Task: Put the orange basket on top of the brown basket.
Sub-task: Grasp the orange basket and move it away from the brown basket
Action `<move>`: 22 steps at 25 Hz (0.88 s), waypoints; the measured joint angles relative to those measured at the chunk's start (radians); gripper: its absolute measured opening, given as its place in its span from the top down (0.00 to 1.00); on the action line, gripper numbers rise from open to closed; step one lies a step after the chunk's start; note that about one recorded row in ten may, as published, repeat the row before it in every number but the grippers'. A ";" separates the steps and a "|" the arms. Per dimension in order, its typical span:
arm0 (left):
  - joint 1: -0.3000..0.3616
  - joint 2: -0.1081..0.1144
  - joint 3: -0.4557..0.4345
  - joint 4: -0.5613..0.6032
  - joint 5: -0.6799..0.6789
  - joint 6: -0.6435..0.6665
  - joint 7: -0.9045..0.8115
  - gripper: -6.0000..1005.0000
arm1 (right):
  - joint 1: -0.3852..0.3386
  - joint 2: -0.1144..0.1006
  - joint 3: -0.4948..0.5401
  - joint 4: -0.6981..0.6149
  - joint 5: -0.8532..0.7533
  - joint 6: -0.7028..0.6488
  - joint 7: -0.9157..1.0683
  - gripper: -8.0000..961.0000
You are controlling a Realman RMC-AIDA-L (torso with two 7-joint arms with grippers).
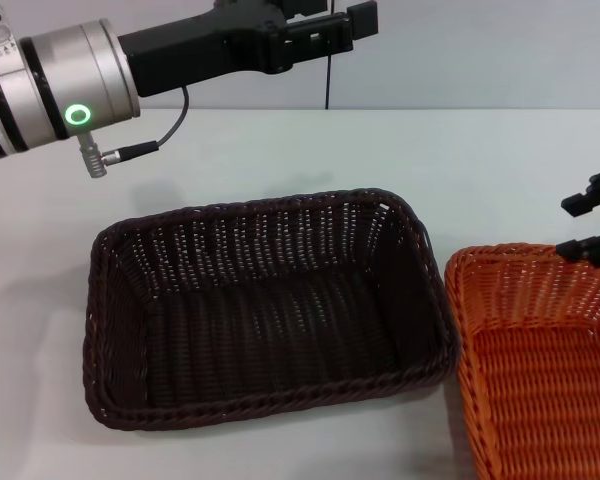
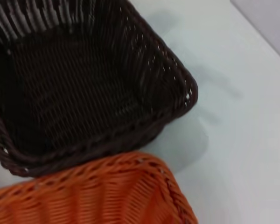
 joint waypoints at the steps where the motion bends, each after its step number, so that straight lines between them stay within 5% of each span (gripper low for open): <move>1: -0.002 0.000 0.000 0.005 0.000 0.000 0.000 0.14 | 0.001 0.001 -0.013 0.006 -0.004 0.015 0.000 0.47; 10: -0.020 0.002 0.000 0.018 -0.004 0.000 0.000 0.14 | 0.026 0.029 -0.131 0.117 -0.060 0.164 -0.001 0.48; 22: -0.034 0.006 -0.008 0.032 -0.004 0.003 0.001 0.14 | 0.047 0.061 -0.123 0.206 -0.087 0.223 -0.050 0.51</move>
